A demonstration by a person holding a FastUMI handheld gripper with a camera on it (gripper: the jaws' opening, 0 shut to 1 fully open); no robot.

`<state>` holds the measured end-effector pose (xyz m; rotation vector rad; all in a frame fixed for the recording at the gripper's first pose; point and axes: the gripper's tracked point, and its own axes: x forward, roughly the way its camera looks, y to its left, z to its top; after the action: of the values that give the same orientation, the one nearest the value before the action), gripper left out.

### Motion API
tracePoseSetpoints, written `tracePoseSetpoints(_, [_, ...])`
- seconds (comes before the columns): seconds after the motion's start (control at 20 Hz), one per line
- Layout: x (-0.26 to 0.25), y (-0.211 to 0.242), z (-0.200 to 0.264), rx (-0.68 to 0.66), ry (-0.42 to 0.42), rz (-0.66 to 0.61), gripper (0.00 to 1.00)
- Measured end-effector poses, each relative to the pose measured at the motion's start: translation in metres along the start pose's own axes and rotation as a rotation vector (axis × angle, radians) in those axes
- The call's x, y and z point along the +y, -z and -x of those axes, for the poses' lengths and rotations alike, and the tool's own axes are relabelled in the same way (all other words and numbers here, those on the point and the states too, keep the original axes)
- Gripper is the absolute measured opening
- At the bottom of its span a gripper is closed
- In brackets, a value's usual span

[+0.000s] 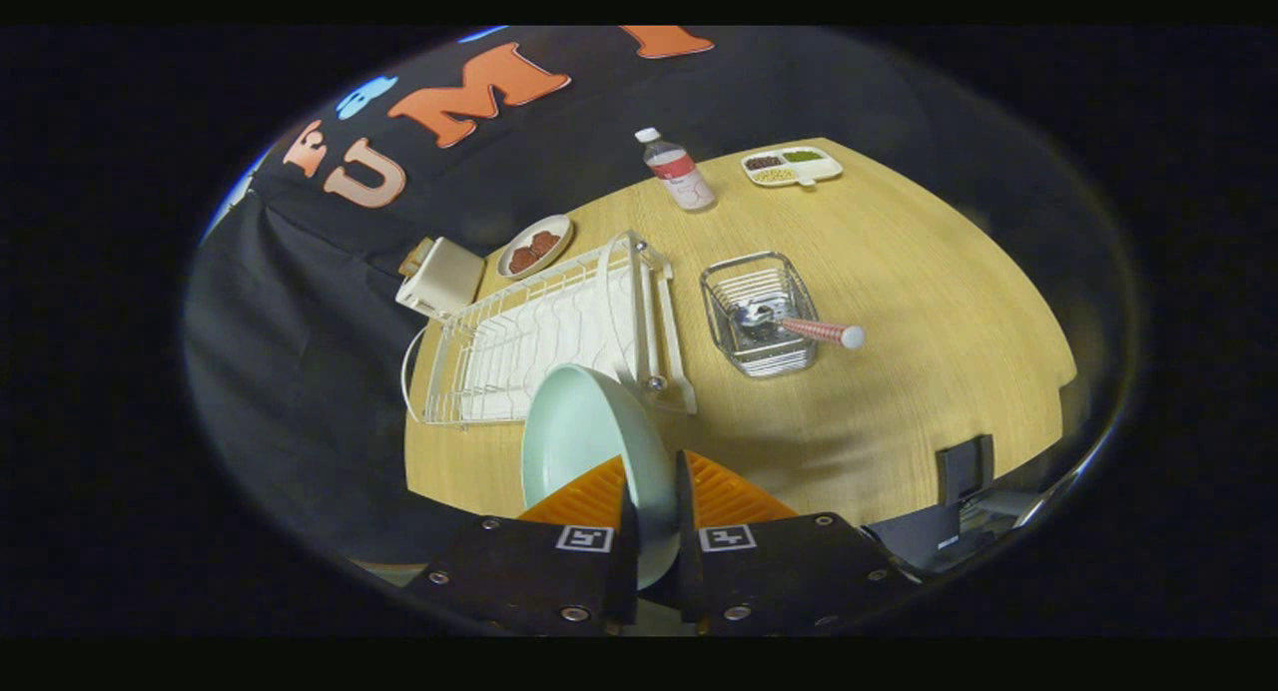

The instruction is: Take the plate from the dish rack, then take the spoon from the basket and place it into the plate.

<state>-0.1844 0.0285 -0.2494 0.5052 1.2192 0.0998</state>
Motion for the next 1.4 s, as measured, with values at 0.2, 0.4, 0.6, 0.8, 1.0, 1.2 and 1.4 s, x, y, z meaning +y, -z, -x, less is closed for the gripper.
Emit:
tracePoseSetpoints(0.2, [-0.011, 0.024, -0.024, 0.036, -0.027, -0.037, 0.17])
tracePoseSetpoints(0.4, [-0.013, 0.042, -0.044, 0.066, -0.047, -0.039, 0.17])
tracePoseSetpoints(0.6, [-0.017, 0.052, -0.062, 0.085, -0.043, -0.04, 0.17])
tracePoseSetpoints(0.8, [-0.016, 0.056, -0.075, 0.084, -0.048, -0.048, 0.17])
tracePoseSetpoints(1.0, [-0.007, 0.062, -0.084, 0.083, -0.068, -0.065, 0.17])
tracePoseSetpoints(1.2, [-0.001, 0.064, -0.093, 0.077, -0.08, -0.113, 0.19])
tracePoseSetpoints(1.4, [-0.002, 0.072, -0.1, 0.099, -0.071, -0.117, 0.22])
